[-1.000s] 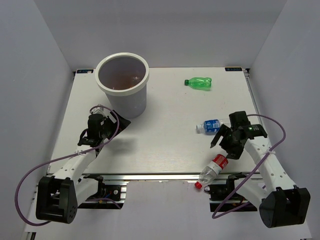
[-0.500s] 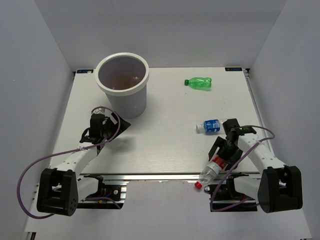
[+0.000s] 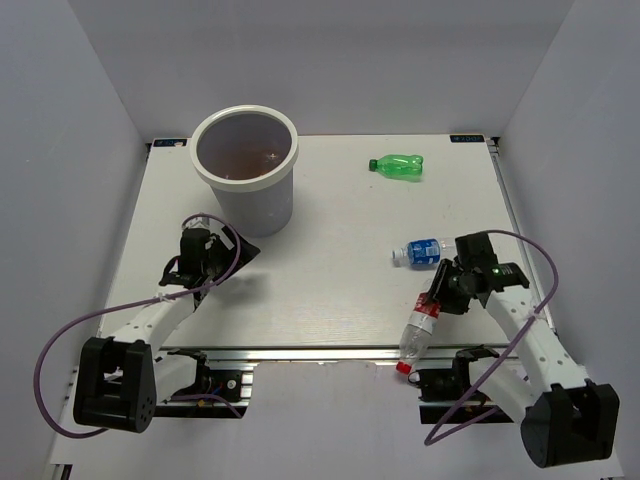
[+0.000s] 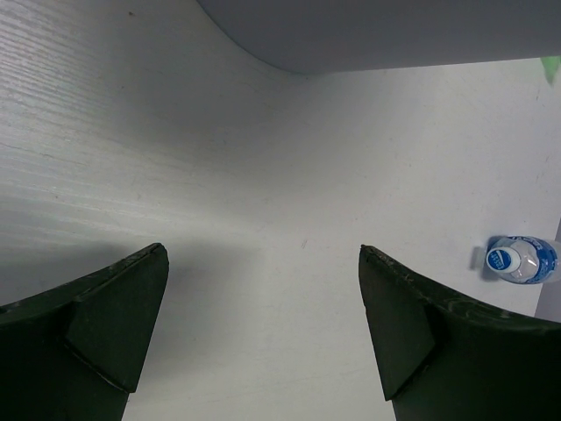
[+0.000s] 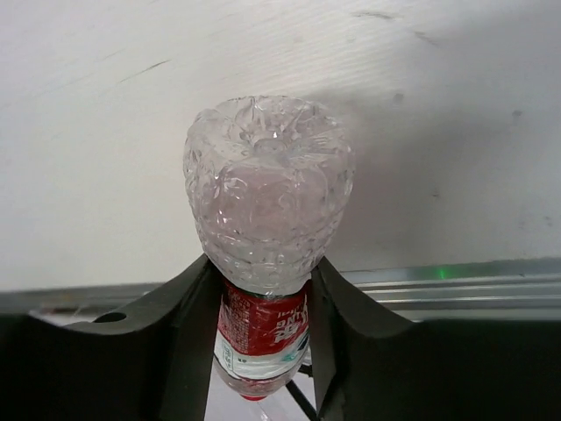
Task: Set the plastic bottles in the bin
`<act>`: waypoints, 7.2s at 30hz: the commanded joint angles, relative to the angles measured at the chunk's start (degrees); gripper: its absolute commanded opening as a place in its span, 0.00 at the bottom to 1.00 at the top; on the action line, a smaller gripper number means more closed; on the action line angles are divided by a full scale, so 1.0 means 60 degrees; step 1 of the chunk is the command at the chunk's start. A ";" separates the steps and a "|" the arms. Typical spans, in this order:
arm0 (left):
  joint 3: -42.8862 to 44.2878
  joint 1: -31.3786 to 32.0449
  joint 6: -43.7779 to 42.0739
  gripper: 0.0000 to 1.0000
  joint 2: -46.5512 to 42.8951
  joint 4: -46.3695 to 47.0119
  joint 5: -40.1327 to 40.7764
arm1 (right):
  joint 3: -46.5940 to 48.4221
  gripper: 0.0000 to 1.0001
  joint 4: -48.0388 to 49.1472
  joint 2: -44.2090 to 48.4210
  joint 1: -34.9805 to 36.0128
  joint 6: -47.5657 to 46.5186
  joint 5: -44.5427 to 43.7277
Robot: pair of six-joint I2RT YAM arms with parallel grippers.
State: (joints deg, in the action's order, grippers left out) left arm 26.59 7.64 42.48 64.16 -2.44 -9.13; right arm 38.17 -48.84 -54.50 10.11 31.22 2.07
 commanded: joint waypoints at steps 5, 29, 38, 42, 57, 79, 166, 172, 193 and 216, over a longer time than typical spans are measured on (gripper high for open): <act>0.0007 0.0045 0.0024 0.98 -0.0643 0.0215 -0.0353 | 0.0508 0.27 0.2170 0.1157 0.0731 -0.0445 0.3081; 0.1208 0.4220 -0.0562 0.98 0.1462 0.6117 -0.5569 | 0.1532 0.24 1.2855 -0.2605 0.3105 0.1533 0.6847; 0.1838 0.4308 -0.0210 0.55 0.2271 0.6998 -0.5554 | 0.1504 0.31 1.3487 -0.3294 0.3120 0.2077 0.7244; 0.1853 0.4308 -0.0384 0.41 0.1978 0.6779 -0.5292 | 0.1679 0.60 1.2669 -0.3149 0.3091 0.1522 0.6530; 0.6682 0.4133 -0.3107 0.24 0.1535 -0.0294 0.3224 | 0.1812 0.89 0.6608 -0.1187 0.0543 0.0380 0.0159; 1.0554 0.0426 -0.3989 0.98 0.4409 -0.0956 0.3748 | 0.1181 0.89 0.5254 -0.2545 -0.1568 0.0758 -0.0535; 0.0226 0.0426 0.0479 0.98 -0.3342 -0.2392 0.2430 | 1.4319 0.89 0.8991 -1.2532 0.0909 -0.3987 0.1781; 0.0476 0.0426 0.0391 0.98 -0.3047 -0.2304 0.2283 | 1.5728 0.89 0.8988 -1.4455 0.0191 -0.3930 0.1488; 0.0491 0.0426 0.0171 0.98 -0.2198 -0.1280 0.1039 | 1.5522 0.89 0.5330 -1.4984 -0.0571 -0.8232 0.3479; 0.0432 0.0441 0.0230 0.98 -0.3017 -0.1468 0.1301 | 1.2696 0.20 0.4975 -1.2013 -0.0411 -0.8062 0.4386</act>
State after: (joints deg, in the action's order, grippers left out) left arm 28.97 10.22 43.77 48.69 -10.20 -3.16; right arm 115.18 -22.41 -135.70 6.98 -20.21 25.28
